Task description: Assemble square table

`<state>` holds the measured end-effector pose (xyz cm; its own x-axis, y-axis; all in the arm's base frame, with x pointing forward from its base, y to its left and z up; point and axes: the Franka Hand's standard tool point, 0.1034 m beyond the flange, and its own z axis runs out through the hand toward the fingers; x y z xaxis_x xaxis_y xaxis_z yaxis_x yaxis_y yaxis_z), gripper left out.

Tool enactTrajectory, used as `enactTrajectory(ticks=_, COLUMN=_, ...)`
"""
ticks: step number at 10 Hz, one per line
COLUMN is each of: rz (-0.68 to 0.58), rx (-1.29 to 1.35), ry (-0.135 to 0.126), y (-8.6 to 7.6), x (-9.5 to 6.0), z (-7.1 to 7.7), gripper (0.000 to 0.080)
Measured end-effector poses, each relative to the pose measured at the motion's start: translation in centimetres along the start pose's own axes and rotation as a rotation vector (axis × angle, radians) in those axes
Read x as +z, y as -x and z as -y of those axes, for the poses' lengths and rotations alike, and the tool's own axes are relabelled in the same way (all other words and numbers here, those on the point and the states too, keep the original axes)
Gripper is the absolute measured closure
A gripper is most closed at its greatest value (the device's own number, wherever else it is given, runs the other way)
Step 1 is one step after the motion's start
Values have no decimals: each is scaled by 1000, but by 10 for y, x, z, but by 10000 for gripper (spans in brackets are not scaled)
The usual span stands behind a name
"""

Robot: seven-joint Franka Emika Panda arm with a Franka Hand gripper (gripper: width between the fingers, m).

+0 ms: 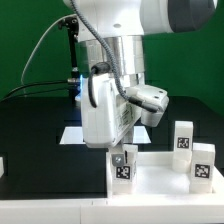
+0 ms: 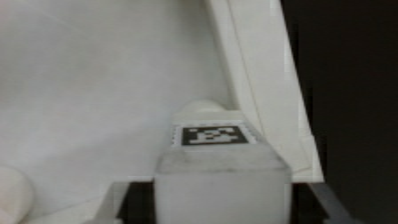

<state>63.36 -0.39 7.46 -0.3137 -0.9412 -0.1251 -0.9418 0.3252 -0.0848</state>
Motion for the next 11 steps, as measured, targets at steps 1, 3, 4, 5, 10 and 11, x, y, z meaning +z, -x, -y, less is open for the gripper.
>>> enactTrajectory(ticks=1, rz=-1, rx=35, ry=-1, y=0, x=0, z=0, gripper=514)
enactTrajectory(ticks=3, rz=-14, rx=114, ry=-4, y=0, x=0, z=0, gripper=514)
enactTrajectory(ticks=4, rz=-12, rx=106, ry=-4, y=2, x=-1, z=0, gripper=514)
enactTrajectory(ticks=5, rz=-2, rx=97, ry=-11, y=9, x=-8, z=1, gripper=358)
enactTrajectory(ticks=10, rz=27, rx=93, ry=-39, y=18, x=-32, z=9, gripper=153)
enactTrajectory(ticks=11, rz=27, rx=93, ry=-39, y=18, x=-32, z=9, gripper=151)
